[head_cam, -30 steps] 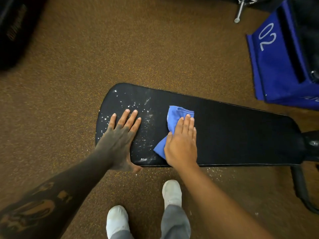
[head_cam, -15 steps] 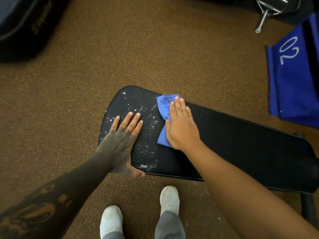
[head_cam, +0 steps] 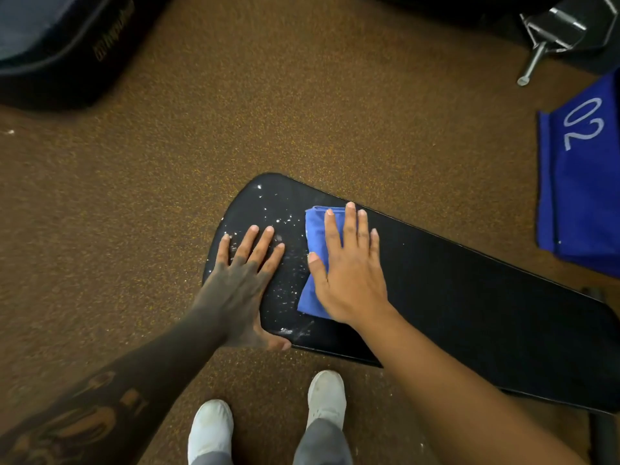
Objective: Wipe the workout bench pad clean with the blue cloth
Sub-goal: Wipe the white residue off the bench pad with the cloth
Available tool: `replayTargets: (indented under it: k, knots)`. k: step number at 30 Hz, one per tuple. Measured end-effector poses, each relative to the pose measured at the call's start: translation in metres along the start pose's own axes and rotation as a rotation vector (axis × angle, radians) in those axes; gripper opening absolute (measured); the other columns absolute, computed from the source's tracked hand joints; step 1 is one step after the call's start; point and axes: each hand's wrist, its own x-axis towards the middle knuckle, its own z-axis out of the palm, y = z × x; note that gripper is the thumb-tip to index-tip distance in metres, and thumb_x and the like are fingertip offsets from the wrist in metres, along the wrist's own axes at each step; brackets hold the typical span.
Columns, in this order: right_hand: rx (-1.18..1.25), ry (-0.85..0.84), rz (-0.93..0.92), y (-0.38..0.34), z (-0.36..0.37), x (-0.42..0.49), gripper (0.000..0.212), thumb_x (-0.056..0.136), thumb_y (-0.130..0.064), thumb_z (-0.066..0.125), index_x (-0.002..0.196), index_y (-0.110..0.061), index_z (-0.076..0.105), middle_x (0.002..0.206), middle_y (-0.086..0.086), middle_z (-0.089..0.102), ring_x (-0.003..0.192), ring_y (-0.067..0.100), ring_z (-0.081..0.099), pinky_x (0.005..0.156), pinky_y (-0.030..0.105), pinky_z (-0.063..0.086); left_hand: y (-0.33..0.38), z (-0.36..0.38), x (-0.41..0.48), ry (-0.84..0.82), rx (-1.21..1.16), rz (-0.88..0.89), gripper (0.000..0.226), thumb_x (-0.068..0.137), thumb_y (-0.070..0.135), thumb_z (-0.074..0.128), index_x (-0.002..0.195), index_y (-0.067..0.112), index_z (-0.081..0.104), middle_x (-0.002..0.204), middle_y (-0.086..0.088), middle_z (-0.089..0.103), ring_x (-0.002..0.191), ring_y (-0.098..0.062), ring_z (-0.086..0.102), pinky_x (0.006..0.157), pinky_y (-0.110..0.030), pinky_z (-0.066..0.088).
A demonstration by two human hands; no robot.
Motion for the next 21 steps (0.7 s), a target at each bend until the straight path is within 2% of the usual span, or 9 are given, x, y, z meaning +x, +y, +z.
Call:
replayTargets:
  k: [4,10,13,18,21]
  knots:
    - [0.043,-0.087,-0.016,-0.001,0.006,0.004,0.064,0.102,-0.042,0.018,0.156,-0.013,-0.001,0.164,0.009,-0.014,0.149,0.023,-0.019,0.122,0.048,0.003,-0.001,0.006,-0.006,0.017,-0.062,-0.107,0.141,0.057,0.107,0.016,0.158,0.012,-0.01,0.165,-0.012,-0.026,0.152,-0.03,-0.025,0.122,-0.064,-0.006]
    - [0.062,-0.011,0.011,-0.011,0.005,0.061,0.063,0.103,-0.034,0.027,0.156,-0.009,0.005,0.164,0.013,-0.007,0.151,0.027,-0.011,0.122,0.046,0.003,-0.001,0.008,-0.006,0.041,-0.076,-0.107,0.137,0.061,0.103,0.025,0.158,0.011,0.0,0.168,-0.013,-0.013,0.154,-0.031,-0.016,0.122,-0.066,0.002]
    - [0.095,-0.006,0.052,-0.018,0.002,0.079,0.064,0.103,-0.035,0.03,0.156,-0.008,0.006,0.165,0.014,-0.004,0.151,0.028,-0.008,0.122,0.045,0.002,-0.002,0.009,-0.006,0.047,-0.08,-0.102,0.128,0.068,0.099,0.023,0.158,0.013,-0.005,0.167,-0.012,-0.017,0.154,-0.029,-0.02,0.122,-0.064,0.0]
    - [0.043,-0.023,-0.109,-0.021,0.013,0.021,0.067,0.101,-0.036,0.032,0.156,-0.009,0.006,0.164,0.013,-0.006,0.151,0.026,-0.011,0.122,0.043,0.002,-0.004,0.012,-0.008,0.082,-0.079,-0.106,0.102,0.084,0.082,0.015,0.158,0.016,-0.009,0.166,-0.011,-0.02,0.153,-0.029,-0.021,0.123,-0.062,-0.004]
    - [0.024,-0.052,-0.111,-0.019,0.012,0.041,0.065,0.103,-0.035,0.029,0.156,-0.009,0.002,0.164,0.012,-0.009,0.15,0.025,-0.015,0.123,0.043,0.001,-0.004,0.012,-0.007,0.102,-0.083,-0.099,0.096,0.087,0.077,0.018,0.158,0.017,-0.008,0.167,-0.01,-0.018,0.154,-0.028,-0.02,0.123,-0.061,-0.005]
